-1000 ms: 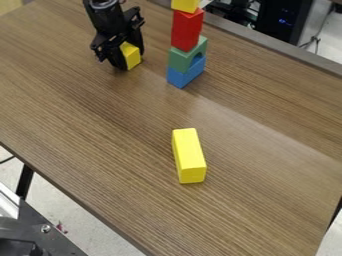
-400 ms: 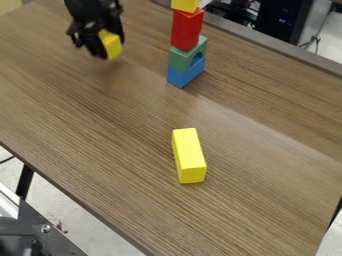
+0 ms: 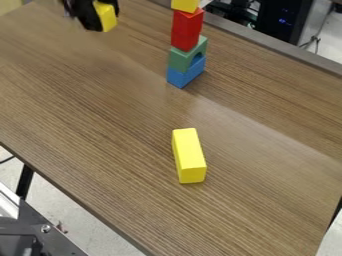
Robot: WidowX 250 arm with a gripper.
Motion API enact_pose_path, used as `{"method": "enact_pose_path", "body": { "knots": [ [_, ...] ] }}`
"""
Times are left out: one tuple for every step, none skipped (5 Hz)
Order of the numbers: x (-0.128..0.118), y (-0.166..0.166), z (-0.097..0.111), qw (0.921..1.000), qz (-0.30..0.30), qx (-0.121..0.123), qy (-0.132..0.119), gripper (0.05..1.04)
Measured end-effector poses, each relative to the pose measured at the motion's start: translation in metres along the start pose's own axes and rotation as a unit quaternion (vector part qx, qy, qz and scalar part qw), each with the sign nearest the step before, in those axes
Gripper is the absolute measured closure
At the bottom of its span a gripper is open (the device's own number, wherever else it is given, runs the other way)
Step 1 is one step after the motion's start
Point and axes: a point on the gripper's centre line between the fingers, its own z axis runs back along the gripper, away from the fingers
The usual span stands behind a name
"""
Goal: Put the yellow block on top of the tower
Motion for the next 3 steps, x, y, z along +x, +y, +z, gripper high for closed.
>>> {"method": "enact_pose_path", "body": {
  "knots": [
    [-0.005,-0.002,0.012,0.9999,0.000,-0.007,-0.012,0.490],
    [-0.015,-0.006,0.022,0.9996,-0.010,-0.015,-0.020,0.490],
    [-0.033,-0.007,0.041,0.9990,-0.014,-0.031,-0.029,0.490]
  ]
}}
